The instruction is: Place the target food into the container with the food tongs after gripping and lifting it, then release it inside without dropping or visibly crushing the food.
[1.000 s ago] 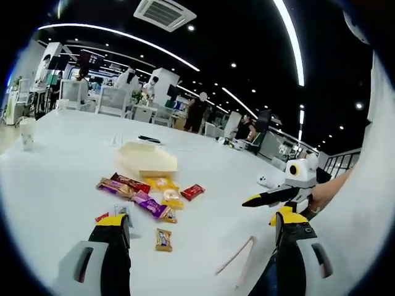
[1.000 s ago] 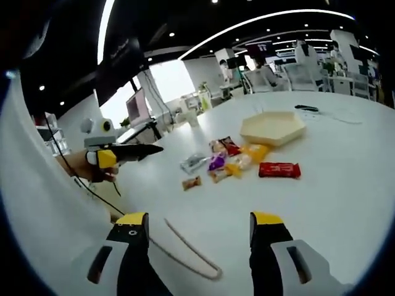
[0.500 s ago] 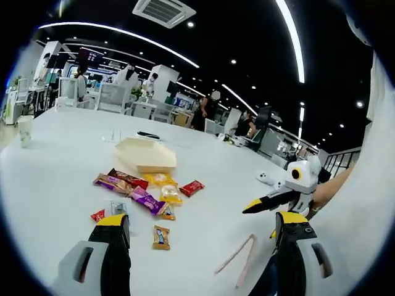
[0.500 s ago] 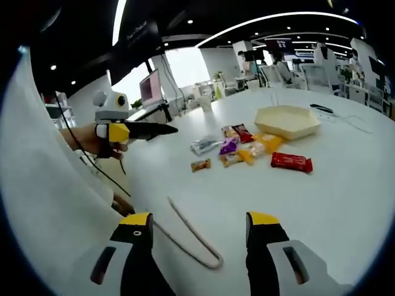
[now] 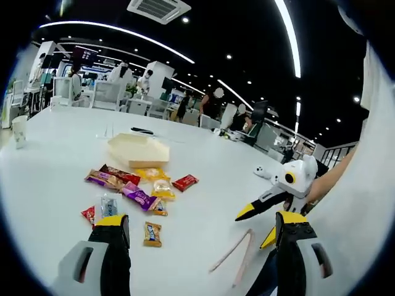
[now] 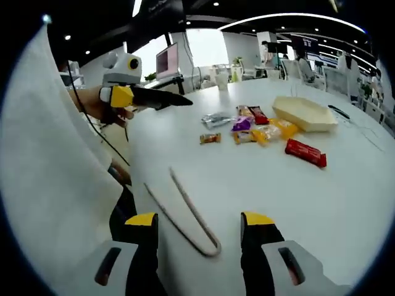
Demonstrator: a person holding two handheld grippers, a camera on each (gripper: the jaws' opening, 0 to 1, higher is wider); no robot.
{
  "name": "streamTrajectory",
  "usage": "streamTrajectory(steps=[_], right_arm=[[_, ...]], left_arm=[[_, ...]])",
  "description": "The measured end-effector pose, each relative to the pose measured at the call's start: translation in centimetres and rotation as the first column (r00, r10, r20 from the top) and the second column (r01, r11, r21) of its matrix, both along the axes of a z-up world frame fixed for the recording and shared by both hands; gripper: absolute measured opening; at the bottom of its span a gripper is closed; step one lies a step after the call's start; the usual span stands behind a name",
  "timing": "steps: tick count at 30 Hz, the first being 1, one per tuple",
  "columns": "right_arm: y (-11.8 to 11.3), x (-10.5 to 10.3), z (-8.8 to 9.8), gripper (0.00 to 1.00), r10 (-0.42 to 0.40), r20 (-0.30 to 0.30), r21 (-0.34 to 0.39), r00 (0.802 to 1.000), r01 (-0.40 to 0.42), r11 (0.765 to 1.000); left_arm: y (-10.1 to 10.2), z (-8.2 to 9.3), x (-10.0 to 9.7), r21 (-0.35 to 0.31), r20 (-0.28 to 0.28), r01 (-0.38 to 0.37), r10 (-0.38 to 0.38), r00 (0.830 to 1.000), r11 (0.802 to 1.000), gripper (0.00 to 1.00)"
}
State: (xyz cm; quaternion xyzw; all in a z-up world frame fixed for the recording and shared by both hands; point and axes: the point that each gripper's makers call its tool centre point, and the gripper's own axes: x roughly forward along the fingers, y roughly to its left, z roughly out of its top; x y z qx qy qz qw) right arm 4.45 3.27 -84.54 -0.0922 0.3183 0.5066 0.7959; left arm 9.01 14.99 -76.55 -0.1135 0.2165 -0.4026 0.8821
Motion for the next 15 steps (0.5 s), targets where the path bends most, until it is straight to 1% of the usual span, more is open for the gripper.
streamTrajectory(steps=[3, 5, 6, 9, 10, 11, 13, 15], right_arm=[[0.1, 0.4, -0.2, 0.48, 0.005, 0.016, -0.011, 1.000, -0.004, 1.000], [0.2, 0.7, -0.4, 0.47, 0.007, 0.025, -0.011, 1.000, -0.006, 1.000], [0.4, 0.6, -0.6, 0.45, 0.016, 0.033, -0.019, 0.999, -0.015, 1.000], [0.7, 0.1, -1.2, 0.40, 0.049, 0.032, -0.039, 0.998, -0.048, 0.998], [1.0, 0.1, -0.7, 0.41, 0.047, 0.045, -0.008, 0.998, -0.046, 0.999], [0.9, 0.2, -0.9, 0.40, 0.041, 0.047, -0.024, 0.998, -0.040, 0.999], [0.9, 0.0, -0.8, 0.38, 0.053, 0.046, -0.020, 0.998, -0.052, 0.998], [0.9, -0.1, -0.8, 0.38, 0.057, 0.049, -0.022, 0.997, -0.056, 0.998]], left_arm=[[0.0, 0.0, -0.2, -0.004, 0.008, -0.002, 0.002, 1.000, 1.000, 0.99], [0.0, -0.2, -0.3, -0.004, -0.001, -0.003, 0.003, 1.000, 1.000, 0.99], [-0.1, -0.4, -0.5, -0.002, -0.007, 0.000, 0.000, 1.000, 1.000, 0.99], [-0.3, -0.6, -0.8, 0.007, -0.018, 0.016, -0.016, 1.000, 1.000, 0.99], [-0.3, -0.6, -0.8, 0.011, -0.018, 0.023, -0.023, 1.000, 1.000, 0.99], [-0.5, -0.5, -0.9, 0.018, -0.015, 0.034, -0.034, 0.999, 0.999, 0.99], [-0.5, -0.5, -0.9, 0.020, -0.014, 0.039, -0.039, 0.999, 0.999, 0.99], [-0.4, -0.5, -0.9, 0.019, -0.013, 0.039, -0.039, 0.999, 0.999, 0.99]])
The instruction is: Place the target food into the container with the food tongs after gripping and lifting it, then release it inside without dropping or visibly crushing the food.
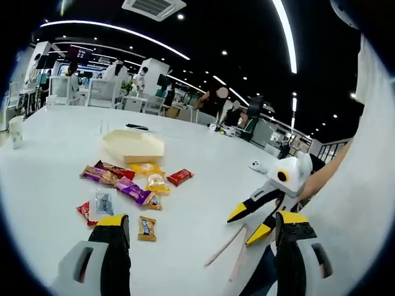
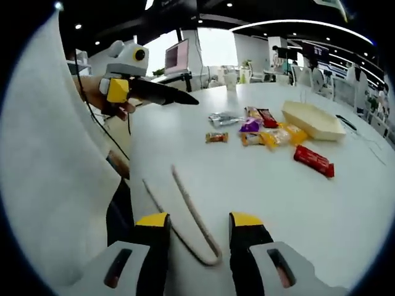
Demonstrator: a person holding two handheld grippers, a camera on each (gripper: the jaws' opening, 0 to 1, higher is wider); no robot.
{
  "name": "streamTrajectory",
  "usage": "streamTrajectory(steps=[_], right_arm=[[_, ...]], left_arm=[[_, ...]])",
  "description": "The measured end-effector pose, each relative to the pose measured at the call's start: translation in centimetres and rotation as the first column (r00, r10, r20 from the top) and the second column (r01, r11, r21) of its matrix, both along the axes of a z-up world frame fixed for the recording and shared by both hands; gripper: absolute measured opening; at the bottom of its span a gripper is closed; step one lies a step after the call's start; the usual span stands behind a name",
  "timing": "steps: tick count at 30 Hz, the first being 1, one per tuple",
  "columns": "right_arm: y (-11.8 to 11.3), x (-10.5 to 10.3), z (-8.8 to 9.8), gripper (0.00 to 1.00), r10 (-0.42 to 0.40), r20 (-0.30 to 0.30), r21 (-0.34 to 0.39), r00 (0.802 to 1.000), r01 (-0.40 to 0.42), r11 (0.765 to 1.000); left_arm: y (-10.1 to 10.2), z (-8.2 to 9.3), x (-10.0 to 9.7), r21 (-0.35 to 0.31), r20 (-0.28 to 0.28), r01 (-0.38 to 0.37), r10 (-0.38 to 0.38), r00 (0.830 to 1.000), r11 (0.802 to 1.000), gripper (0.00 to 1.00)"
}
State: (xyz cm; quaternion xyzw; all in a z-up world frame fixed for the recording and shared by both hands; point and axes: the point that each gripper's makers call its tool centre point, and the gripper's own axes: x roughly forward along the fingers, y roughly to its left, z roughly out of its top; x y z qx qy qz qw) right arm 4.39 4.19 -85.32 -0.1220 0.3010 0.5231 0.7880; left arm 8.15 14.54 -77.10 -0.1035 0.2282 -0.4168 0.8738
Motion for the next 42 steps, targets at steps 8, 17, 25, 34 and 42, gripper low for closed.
streamTrajectory(steps=[8, 17, 25, 34, 42], right_arm=[[1.0, -0.5, -0.6, 0.35, 0.093, 0.071, -0.040, 0.993, -0.090, 0.995], [0.8, -0.7, -0.7, 0.29, 0.079, 0.031, -0.050, 0.996, -0.078, 0.996], [1.2, 0.2, -0.4, 0.18, 0.095, 0.018, -0.072, 0.995, -0.094, 0.993], [1.7, 0.3, -0.3, 0.17, 0.121, -0.003, -0.056, 0.993, -0.121, 0.991], [2.0, 1.4, 1.9, 0.17, 0.082, -0.048, 0.047, 0.995, -0.080, 0.996]], left_arm=[[-0.6, -1.1, -0.9, 0.008, -0.021, 0.026, -0.026, 0.999, 1.000, 0.99], [-0.8, -1.6, -0.9, 0.005, -0.030, 0.044, -0.044, 0.999, 0.999, 0.99], [-0.8, -2.0, -0.3, 0.006, -0.039, 0.051, -0.050, 0.998, 0.999, 0.99], [-0.8, -2.6, 0.4, 0.028, -0.036, 0.073, -0.072, 0.997, 0.997, 0.98], [-1.4, -2.7, 0.6, 0.017, -0.041, 0.097, -0.096, 0.995, 0.995, 0.95]])
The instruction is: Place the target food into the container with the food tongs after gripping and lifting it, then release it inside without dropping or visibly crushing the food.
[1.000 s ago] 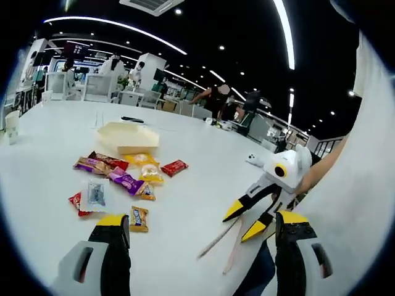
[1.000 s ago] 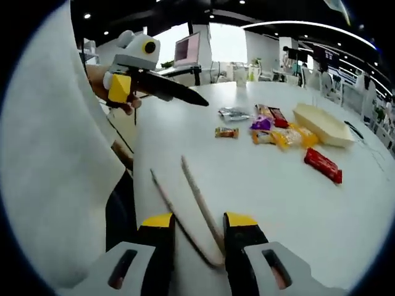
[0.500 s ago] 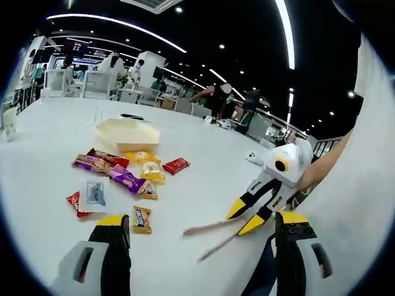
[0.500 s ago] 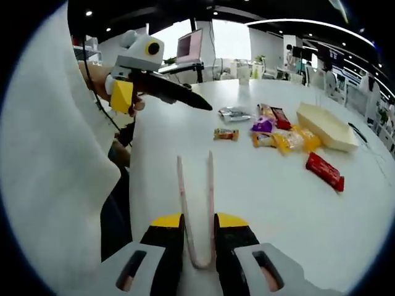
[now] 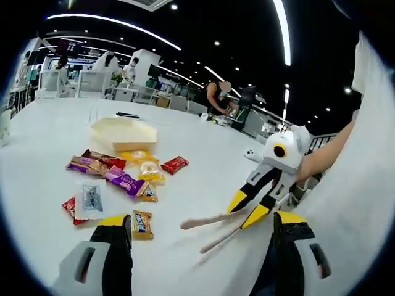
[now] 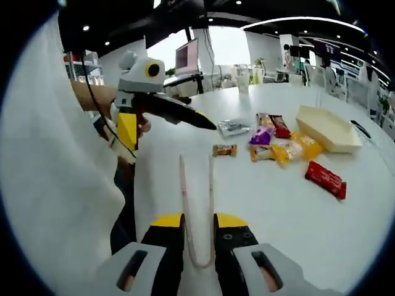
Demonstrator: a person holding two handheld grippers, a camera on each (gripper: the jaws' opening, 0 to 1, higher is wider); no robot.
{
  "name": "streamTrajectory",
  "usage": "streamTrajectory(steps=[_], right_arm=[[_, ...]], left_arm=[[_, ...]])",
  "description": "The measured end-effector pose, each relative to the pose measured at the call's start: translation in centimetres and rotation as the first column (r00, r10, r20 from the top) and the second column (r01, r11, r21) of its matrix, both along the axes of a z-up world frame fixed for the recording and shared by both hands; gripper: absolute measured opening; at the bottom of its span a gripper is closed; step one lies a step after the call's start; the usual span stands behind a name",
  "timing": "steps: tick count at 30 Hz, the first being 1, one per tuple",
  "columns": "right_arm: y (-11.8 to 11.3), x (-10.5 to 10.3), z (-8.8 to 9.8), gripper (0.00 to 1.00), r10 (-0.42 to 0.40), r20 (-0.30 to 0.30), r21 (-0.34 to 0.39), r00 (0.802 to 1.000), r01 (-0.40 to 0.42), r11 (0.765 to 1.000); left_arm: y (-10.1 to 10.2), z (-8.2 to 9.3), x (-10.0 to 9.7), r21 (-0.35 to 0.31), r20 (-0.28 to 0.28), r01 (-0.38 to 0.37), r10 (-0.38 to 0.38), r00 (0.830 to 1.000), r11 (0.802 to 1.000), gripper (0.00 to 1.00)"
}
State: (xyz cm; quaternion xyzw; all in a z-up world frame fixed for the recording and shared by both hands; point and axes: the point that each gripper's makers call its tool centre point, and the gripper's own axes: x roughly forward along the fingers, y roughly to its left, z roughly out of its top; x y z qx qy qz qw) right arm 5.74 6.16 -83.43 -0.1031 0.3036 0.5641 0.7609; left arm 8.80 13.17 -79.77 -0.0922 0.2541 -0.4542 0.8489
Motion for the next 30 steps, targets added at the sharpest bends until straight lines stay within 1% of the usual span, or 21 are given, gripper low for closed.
streamTrajectory(steps=[2, 5, 8, 10, 12, 16, 18, 20, 21, 25, 28, 30], right_arm=[[0.0, 0.1, 0.5, 0.17, -0.003, -0.011, 0.015, 1.000, 0.003, 1.000], [0.2, 0.0, 1.5, 0.17, 0.013, -0.035, 0.050, 0.999, -0.011, 0.999], [0.6, -0.8, 2.1, 0.17, 0.043, -0.085, 0.075, 0.995, -0.036, 0.997], [0.9, -1.2, 2.5, 0.17, 0.061, -0.083, 0.083, 0.995, -0.054, 0.995], [1.3, -1.8, 2.9, 0.17, 0.084, -0.086, 0.093, 0.993, -0.076, 0.993], [1.5, -2.1, 3.3, 0.17, 0.099, -0.088, 0.107, 0.991, -0.089, 0.990], [1.5, -2.1, 3.4, 0.17, 0.099, -0.090, 0.115, 0.991, -0.089, 0.989], [1.5, -2.3, 3.6, 0.17, 0.102, -0.106, 0.127, 0.989, -0.088, 0.988], [1.5, -2.6, 3.6, 0.17, 0.120, -0.113, 0.130, 0.986, -0.105, 0.986], [1.5, -3.0, 4.0, 0.17, 0.144, -0.121, 0.140, 0.982, -0.127, 0.982], [1.6, -2.9, 4.0, 0.17, 0.143, -0.126, 0.146, 0.982, -0.124, 0.982], [1.5, -2.8, 4.0, 0.17, 0.144, -0.128, 0.148, 0.981, -0.125, 0.981]], left_arm=[[-0.1, 0.0, 0.0, -0.005, -0.003, 0.005, -0.005, 1.000, 1.000, 0.93], [-0.3, 0.2, -0.1, -0.019, -0.006, 0.019, -0.019, 1.000, 1.000, 0.89], [-0.5, 0.6, -0.3, -0.043, -0.013, 0.032, -0.032, 0.999, 0.999, 0.84], [-0.6, 0.8, -0.6, -0.067, -0.021, 0.048, -0.049, 0.999, 0.997, 0.80], [-0.6, 1.0, -0.6, -0.090, -0.027, 0.040, -0.043, 0.999, 0.995, 0.81], [-0.8, 1.0, -0.9, -0.089, -0.030, 0.054, -0.057, 0.998, 0.995, 0.82], [-1.0, 1.0, -1.3, -0.090, -0.036, 0.074, -0.077, 0.996, 0.993, 0.82], [-1.3, 1.1, -1.7, -0.100, -0.044, 0.093, -0.098, 0.994, 0.991, 0.79], [-1.3, 1.1, -1.8, -0.106, -0.045, 0.098, -0.103, 0.994, 0.990, 0.77], [-1.7, 1.3, -2.5, -0.126, -0.059, 0.122, -0.130, 0.990, 0.984, 0.75], [-2.0, 1.2, -3.3, -0.139, -0.103, 0.149, -0.164, 0.981, 0.979, 0.68], [-2.1, 1.2, -3.3, -0.139, -0.096, 0.147, -0.161, 0.982, 0.979, 0.65]])
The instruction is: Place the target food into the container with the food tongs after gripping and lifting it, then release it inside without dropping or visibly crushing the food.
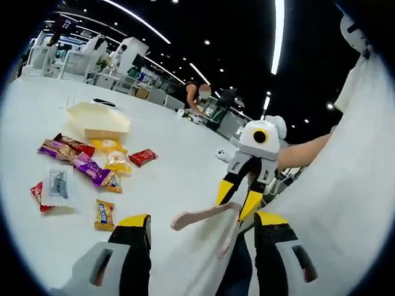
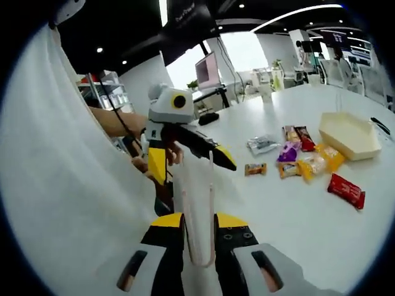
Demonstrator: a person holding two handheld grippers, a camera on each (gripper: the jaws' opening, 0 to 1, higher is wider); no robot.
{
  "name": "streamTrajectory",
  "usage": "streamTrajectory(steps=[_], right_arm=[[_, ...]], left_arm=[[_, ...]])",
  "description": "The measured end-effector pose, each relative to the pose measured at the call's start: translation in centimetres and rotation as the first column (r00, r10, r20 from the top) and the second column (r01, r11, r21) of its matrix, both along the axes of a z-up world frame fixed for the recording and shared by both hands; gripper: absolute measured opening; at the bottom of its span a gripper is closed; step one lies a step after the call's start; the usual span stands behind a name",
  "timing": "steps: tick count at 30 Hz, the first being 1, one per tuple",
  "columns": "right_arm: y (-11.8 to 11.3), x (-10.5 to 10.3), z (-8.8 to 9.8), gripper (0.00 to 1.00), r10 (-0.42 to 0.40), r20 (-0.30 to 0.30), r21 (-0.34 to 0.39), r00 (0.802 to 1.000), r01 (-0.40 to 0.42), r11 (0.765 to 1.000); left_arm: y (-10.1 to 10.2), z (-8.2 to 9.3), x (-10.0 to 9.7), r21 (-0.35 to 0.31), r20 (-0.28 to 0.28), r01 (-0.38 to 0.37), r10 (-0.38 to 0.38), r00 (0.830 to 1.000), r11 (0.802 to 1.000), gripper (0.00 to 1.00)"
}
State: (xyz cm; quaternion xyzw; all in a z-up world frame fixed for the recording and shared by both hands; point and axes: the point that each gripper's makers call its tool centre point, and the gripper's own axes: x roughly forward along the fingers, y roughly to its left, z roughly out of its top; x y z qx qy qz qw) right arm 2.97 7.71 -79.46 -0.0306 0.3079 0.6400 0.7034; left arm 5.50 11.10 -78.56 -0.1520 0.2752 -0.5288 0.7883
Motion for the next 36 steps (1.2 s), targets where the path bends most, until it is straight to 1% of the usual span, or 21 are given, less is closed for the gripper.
streamTrajectory(steps=[5, 8, 9, 10, 14, 18, 19, 20, 21, 22, 23, 24, 25, 27, 29, 30, 31, 34, 35, 36], right_arm=[[0.3, 0.2, 0.6, 0.17, 0.019, -0.011, 0.014, 1.000, -0.019, 1.000], [0.5, 0.5, 0.8, 0.17, 0.023, -0.027, 0.021, 0.999, -0.022, 1.000], [0.6, 0.7, 0.6, 0.17, 0.024, -0.031, 0.019, 0.999, -0.024, 1.000], [0.7, 0.7, 0.6, 0.17, 0.028, -0.034, 0.019, 0.999, -0.028, 0.999], [0.8, 0.8, 0.7, 0.17, 0.046, -0.053, 0.022, 0.998, -0.045, 0.999], [1.1, 0.8, 1.4, 0.17, 0.047, -0.095, 0.056, 0.994, -0.042, 0.998], [1.2, 0.8, 1.4, 0.17, 0.048, -0.096, 0.061, 0.994, -0.043, 0.997], [1.3, 0.8, 1.6, 0.17, 0.051, -0.116, 0.072, 0.992, -0.043, 0.996], [1.4, 0.8, 1.7, 0.17, 0.056, -0.130, 0.076, 0.990, -0.047, 0.996], [1.5, 0.7, 1.8, 0.17, 0.057, -0.148, 0.083, 0.987, -0.045, 0.996], [1.5, 0.7, 1.7, 0.17, 0.059, -0.153, 0.082, 0.986, -0.047, 0.996], [1.7, 0.5, 2.1, 0.17, 0.064, -0.196, 0.107, 0.979, -0.043, 0.993], [1.7, 0.4, 2.1, 0.17, 0.058, -0.217, 0.103, 0.974, -0.036, 0.994], [1.7, 0.6, 2.1, 0.16, 0.064, -0.221, 0.106, 0.973, -0.042, 0.994], [1.7, 0.4, 2.2, 0.16, 0.065, -0.250, 0.109, 0.966, -0.039, 0.993], [1.6, 0.5, 2.2, 0.16, 0.062, -0.258, 0.112, 0.964, -0.034, 0.993], [1.6, 0.5, 2.5, 0.16, 0.061, -0.279, 0.122, 0.959, -0.027, 0.992], [1.5, 0.9, 2.8, 0.17, 0.048, -0.295, 0.141, 0.954, -0.006, 0.990], [1.5, 1.0, 2.9, 0.17, 0.045, -0.297, 0.146, 0.954, -0.001, 0.989], [1.5, 1.1, 2.9, 0.17, 0.040, -0.298, 0.149, 0.954, 0.005, 0.989]], left_arm=[[-0.1, 0.2, 0.1, -0.011, 0.017, -0.001, 0.001, 1.000, 1.000, 0.59], [-0.1, 0.1, 0.3, -0.013, 0.020, 0.001, 0.000, 1.000, 1.000, 0.48], [-0.1, 0.3, 0.2, -0.022, 0.027, 0.007, -0.006, 1.000, 1.000, 0.46], [-0.1, 0.2, 0.2, -0.021, 0.021, 0.005, -0.005, 1.000, 1.000, 0.44], [0.1, 0.4, 0.3, -0.044, 0.010, -0.001, 0.001, 1.000, 0.999, 0.42], [0.5, 1.0, 0.4, -0.078, 0.015, -0.017, 0.018, 1.000, 0.997, 0.42], [0.5, 1.1, 0.4, -0.089, 0.008, -0.019, 0.020, 1.000, 0.996, 0.42], [0.5, 1.4, 0.4, -0.119, 0.001, -0.024, 0.024, 1.000, 0.993, 0.40], [0.5, 1.5, 0.3, -0.129, -0.002, -0.022, 0.022, 1.000, 0.991, 0.39], [0.7, 1.8, 0.5, -0.165, -0.017, -0.040, 0.038, 0.999, 0.985, 0.38], [0.7, 2.2, 0.7, -0.188, -0.018, -0.051, 0.048, 0.999, 0.981, 0.36], [0.7, 2.5, 0.7, -0.207, -0.025, -0.050, 0.046, 0.999, 0.977, 0.35], [0.7, 2.6, 0.7, -0.218, -0.027, -0.051, 0.046, 0.999, 0.975, 0.34], [0.6, 2.9, 0.7, -0.240, -0.038, -0.050, 0.042, 0.998, 0.969, 0.32], [0.5, 3.2, 0.8, -0.254, -0.045, -0.051, 0.041, 0.998, 0.966, 0.31], [0.5, 3.3, 0.8, -0.263, -0.051, -0.053, 0.041, 0.998, 0.963, 0.30], [0.4, 3.4, 0.9, -0.276, -0.061, -0.056, 0.040, 0.997, 0.960, 0.31], [0.4, 3.6, 1.2, -0.296, -0.072, -0.068, 0.049, 0.996, 0.953, 0.32], [0.3, 4.1, 1.4, -0.335, -0.103, -0.088, 0.057, 0.993, 0.938, 0.30], [0.2, 4.3, 1.6, -0.356, -0.116, -0.104, 0.066, 0.991, 0.929, 0.29]])
